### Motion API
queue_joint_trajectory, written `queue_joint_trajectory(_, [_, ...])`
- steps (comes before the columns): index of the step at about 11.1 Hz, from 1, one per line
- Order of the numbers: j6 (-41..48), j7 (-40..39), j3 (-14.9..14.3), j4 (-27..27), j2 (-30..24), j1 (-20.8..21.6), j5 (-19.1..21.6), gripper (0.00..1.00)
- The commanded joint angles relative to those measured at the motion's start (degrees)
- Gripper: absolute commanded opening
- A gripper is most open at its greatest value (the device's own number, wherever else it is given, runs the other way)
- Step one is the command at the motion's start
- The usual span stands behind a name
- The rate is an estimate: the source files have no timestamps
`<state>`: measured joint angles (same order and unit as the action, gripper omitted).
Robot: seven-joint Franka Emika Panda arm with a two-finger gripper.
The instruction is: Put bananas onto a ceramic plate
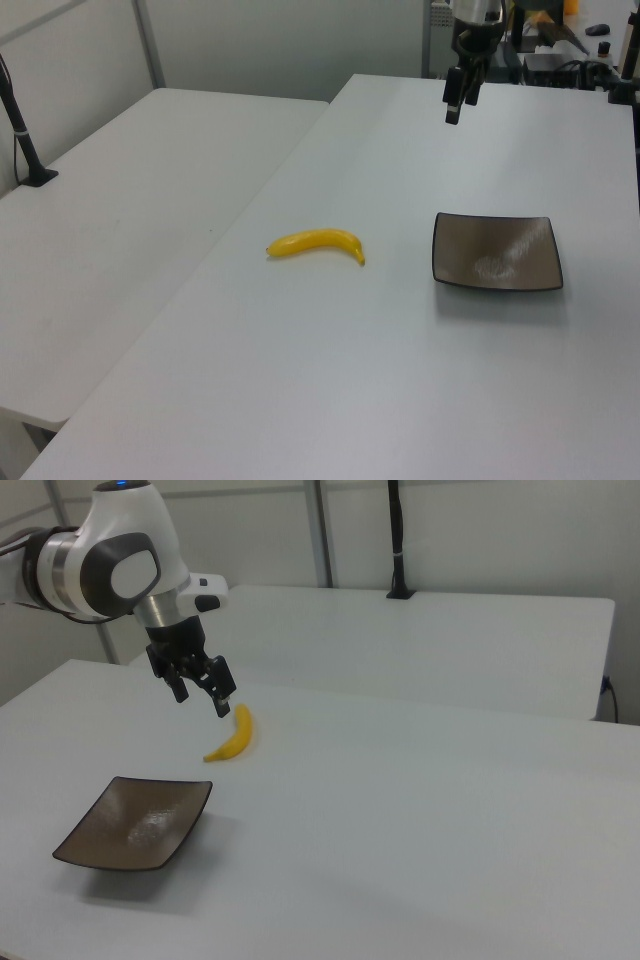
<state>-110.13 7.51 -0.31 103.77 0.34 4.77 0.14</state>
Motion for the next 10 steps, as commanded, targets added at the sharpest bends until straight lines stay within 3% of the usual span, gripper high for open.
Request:
queue_joint_trajectory(1, [0.45,-0.22,-0.65,1.97,-1.83,0.77,-0.76,1.0])
queue_joint_trajectory(5, [-1.04,-0.13,-0.48,1.62,-0.96,1.12,-0.58,1.0])
queue_joint_trajectory(10, [-15.52,0.13,0.75,1.61,2.65,1.56,-0.32,1.0])
